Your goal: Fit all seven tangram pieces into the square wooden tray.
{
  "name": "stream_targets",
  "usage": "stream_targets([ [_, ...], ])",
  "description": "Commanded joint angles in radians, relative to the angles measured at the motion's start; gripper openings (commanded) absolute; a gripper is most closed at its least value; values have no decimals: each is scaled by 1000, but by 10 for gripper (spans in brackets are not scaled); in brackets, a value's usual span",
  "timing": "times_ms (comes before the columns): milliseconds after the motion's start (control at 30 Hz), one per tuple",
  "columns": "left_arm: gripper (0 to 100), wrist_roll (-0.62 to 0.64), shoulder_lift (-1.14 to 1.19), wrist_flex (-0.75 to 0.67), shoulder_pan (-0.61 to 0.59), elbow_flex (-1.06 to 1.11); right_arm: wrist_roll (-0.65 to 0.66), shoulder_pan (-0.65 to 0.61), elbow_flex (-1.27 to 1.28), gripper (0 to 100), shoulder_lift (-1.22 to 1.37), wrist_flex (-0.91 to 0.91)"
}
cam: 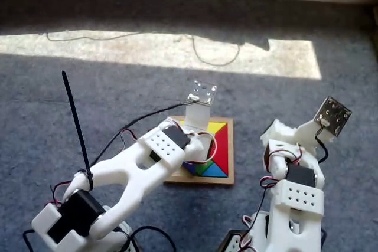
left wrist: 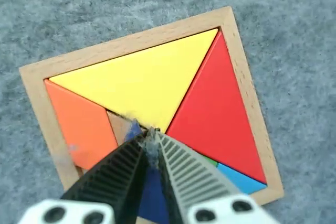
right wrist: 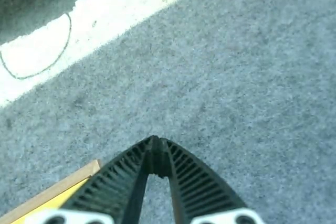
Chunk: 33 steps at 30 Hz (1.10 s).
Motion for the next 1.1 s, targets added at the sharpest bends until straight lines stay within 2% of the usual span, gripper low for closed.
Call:
stream_targets([
  [0, 6, -11, -4, -12, 1, 18, 14, -10, -4, 6, -24, -28],
  [300, 6, -5, -18, 38, -73, 42, 14, -10, -4, 6, -24, -28],
  [500, 6, -3, -56, 69, -71, 44, 14, -10, -4, 6, -24, -28],
  [667, 6, -3, -274, 183, -136, 51, 14, -10, -4, 6, -24, -28],
  [767, 6, -5, -398, 244, -222, 54, 14, -10, -4, 6, -24, -28],
  [900, 6, -11, -553, 245, -338, 110, 8, -12, -4, 5, -25, -24],
  [1067, 6, -11, -802, 247, -397, 191, 12, -28, -2, 5, -27, -22],
])
